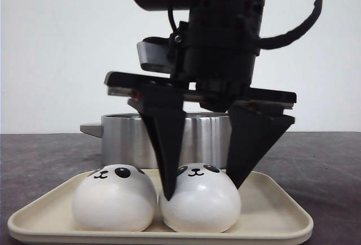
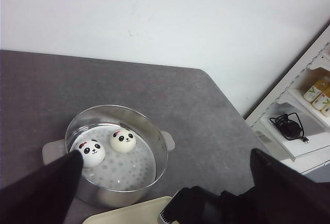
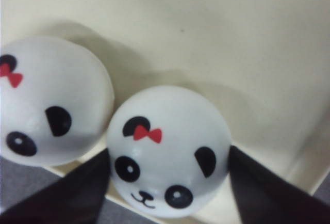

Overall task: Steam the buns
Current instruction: 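Lower the right gripper onto the near panda bun beside it and grasp, then lift the bun with the right gripper and carry it over the pot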

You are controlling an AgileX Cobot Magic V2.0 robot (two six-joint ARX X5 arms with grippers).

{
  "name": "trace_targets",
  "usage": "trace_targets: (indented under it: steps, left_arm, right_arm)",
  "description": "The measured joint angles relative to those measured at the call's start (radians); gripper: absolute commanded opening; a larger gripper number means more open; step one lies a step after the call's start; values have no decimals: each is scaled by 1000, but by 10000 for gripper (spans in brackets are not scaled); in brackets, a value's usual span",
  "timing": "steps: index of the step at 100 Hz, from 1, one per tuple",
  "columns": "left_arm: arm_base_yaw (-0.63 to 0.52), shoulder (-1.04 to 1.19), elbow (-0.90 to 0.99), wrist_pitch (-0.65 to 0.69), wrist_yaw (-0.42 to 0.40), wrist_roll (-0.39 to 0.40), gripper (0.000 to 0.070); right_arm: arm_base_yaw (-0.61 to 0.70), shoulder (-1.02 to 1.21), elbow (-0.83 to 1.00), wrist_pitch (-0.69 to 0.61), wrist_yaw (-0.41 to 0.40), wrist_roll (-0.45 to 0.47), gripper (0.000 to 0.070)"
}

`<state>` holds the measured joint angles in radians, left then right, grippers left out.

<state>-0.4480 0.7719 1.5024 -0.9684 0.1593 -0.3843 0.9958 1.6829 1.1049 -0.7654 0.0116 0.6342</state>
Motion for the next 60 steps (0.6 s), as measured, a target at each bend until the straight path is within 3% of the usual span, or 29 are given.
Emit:
trace_targets:
  steps: [4, 7, 14, 43, 60]
  left_arm:
    - [0, 0, 0, 0, 0, 0, 630]
    - [0, -1, 0, 0, 0, 0, 630]
    - [0, -1, 0, 2, 0, 0, 630]
    - [0, -1, 0, 7, -3, 0, 630]
    - [-1, -1, 0, 8, -39, 2, 630]
  right_arm:
    - [0, 3, 2, 0, 0, 0, 267]
    - [0, 6, 2, 0, 0, 0, 205]
    - [0, 9, 3, 2, 0, 2, 0]
    - [9, -36, 29, -23, -12, -11, 4]
    - [25, -216, 267, -96, -16, -52, 3]
